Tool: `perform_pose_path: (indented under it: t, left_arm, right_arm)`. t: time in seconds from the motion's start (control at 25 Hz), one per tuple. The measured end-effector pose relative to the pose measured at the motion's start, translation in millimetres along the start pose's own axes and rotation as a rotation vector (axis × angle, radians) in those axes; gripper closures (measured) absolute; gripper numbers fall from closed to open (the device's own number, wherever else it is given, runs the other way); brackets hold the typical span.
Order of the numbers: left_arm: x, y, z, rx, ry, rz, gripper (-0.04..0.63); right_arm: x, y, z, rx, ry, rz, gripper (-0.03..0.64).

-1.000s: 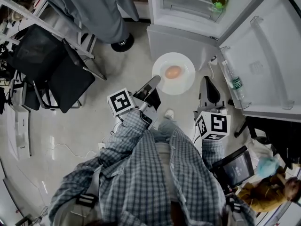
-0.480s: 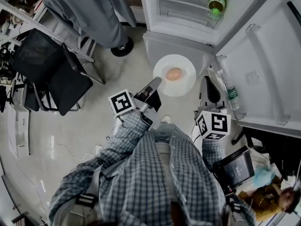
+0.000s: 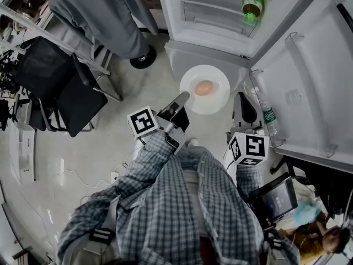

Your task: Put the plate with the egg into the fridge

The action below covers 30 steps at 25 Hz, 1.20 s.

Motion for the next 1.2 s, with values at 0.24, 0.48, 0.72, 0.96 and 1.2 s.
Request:
perform_pose_path:
  t: [0.24,0.48,0.72,0.96,1.2]
  left_arm:
    - [2,-3,-9,0.006,0.016,-0.008,0.577]
    - [8,-3,-23,0.002,0.033,-0.014,0.577]
    - [19,-1,-40,-0.013,0.046,-0.006,0.577]
    - [40,3,-58,-0.017,0.054,-0.005,0.577]
    - [68,5,-80,-0.019,0.072,0.003,0.577]
  right_arm:
    - [2,-8,-1,-0.015,-0.007,-0.008,0.611]
    - [2,-17,-2,-0.043,-0.006,-0.015,0.611]
    - [6,-25,-12,-0.068,-0.002,-0.011,0.610]
    - [15,-32,-35,-0.074,-0.007,-0.004,0.610]
    - [30,-40,-63,-0.093,-0.010,0.005,0.611]
Point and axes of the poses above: the fingertips, and each gripper's own axes: z backward along the fingers, y to its left, x out of its top, the point moved 10 cm from there along z, backward along the fingers, and after that the axes turned 6 degrees about y, right-handed, at the moved point
